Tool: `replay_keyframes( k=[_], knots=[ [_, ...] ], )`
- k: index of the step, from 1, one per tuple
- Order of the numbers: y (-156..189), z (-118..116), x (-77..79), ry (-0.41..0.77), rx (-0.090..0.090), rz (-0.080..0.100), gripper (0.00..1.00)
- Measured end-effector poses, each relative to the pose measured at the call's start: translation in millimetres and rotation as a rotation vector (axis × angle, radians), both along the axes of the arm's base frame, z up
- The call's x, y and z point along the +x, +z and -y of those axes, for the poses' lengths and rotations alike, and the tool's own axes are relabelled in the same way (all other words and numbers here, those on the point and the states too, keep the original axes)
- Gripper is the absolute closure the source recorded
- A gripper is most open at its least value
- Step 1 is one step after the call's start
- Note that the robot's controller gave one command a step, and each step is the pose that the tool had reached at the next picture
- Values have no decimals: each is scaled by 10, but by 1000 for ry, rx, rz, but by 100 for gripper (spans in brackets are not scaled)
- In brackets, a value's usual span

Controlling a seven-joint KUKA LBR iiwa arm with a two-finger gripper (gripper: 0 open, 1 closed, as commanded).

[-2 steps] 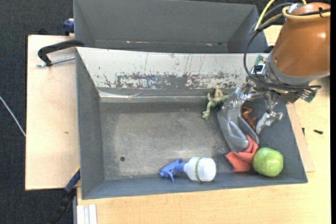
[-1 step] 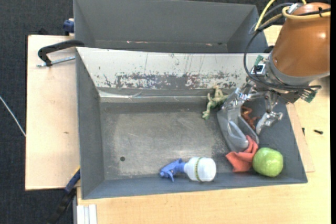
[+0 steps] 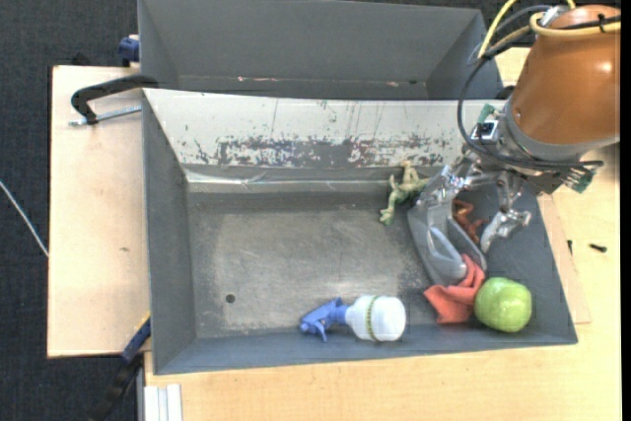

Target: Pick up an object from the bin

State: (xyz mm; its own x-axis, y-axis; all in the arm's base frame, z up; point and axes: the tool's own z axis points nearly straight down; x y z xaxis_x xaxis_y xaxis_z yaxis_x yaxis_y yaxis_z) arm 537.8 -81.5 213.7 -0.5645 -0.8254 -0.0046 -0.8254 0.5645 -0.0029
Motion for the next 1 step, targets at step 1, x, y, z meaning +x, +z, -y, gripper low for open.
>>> replay_keyframes(
  k=[1],
  knots=[
    [-283,-23,-133,45,1,-9,0]
  ],
)
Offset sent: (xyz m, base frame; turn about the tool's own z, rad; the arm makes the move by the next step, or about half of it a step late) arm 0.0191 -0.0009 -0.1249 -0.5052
